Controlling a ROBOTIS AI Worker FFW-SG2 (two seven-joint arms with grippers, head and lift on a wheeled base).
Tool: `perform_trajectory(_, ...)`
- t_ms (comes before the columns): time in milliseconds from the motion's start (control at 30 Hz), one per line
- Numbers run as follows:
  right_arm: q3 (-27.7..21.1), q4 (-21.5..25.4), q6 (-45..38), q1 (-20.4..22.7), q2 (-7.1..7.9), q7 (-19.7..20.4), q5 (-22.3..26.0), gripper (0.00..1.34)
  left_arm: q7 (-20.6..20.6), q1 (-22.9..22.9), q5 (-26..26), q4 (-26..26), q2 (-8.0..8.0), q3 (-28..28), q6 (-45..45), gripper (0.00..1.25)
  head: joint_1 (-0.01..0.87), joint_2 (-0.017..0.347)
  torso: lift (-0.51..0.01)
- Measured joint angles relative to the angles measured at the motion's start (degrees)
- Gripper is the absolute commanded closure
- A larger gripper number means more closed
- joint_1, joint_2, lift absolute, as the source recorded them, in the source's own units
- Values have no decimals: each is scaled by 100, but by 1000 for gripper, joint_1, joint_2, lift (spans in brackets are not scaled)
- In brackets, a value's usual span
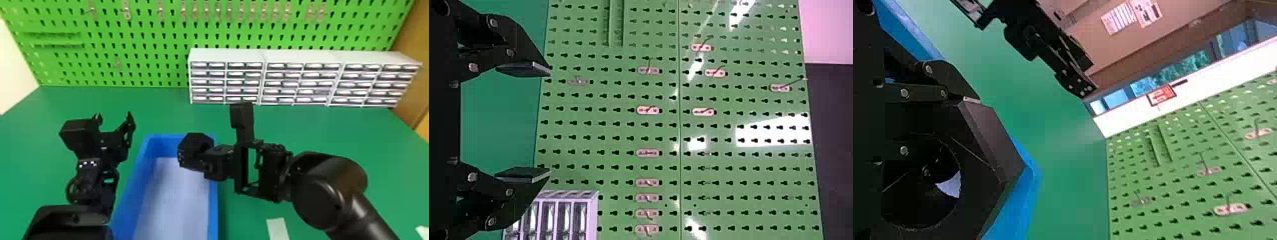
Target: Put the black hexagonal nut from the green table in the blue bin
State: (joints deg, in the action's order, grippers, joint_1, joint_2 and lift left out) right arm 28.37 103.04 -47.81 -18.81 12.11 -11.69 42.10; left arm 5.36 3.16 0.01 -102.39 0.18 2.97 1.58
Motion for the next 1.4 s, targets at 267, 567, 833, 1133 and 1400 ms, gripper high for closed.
perform_trajectory(267,220,-130,-397,-241,2,-351,-44,1171,0,-2,-4,0,5,-4,-4,529,657,57,-95)
perform_trajectory(567,238,-185,-627,-315,-6,-422,-86,771,0,-9,-9,0,8,-7,-9,529,657,57,-95)
perform_trajectory(833,246,-231,-681,-333,-7,-465,-88,329,0,-19,-4,0,9,-7,-9,529,657,57,-95)
perform_trajectory(1133,265,-252,-743,-364,-7,-474,-95,311,0,-28,-1,0,17,-9,-10,529,657,57,-95)
perform_trajectory(1400,402,-304,-1037,-548,9,-745,-225,309,0,-35,-4,0,31,-24,-12,529,657,57,-95)
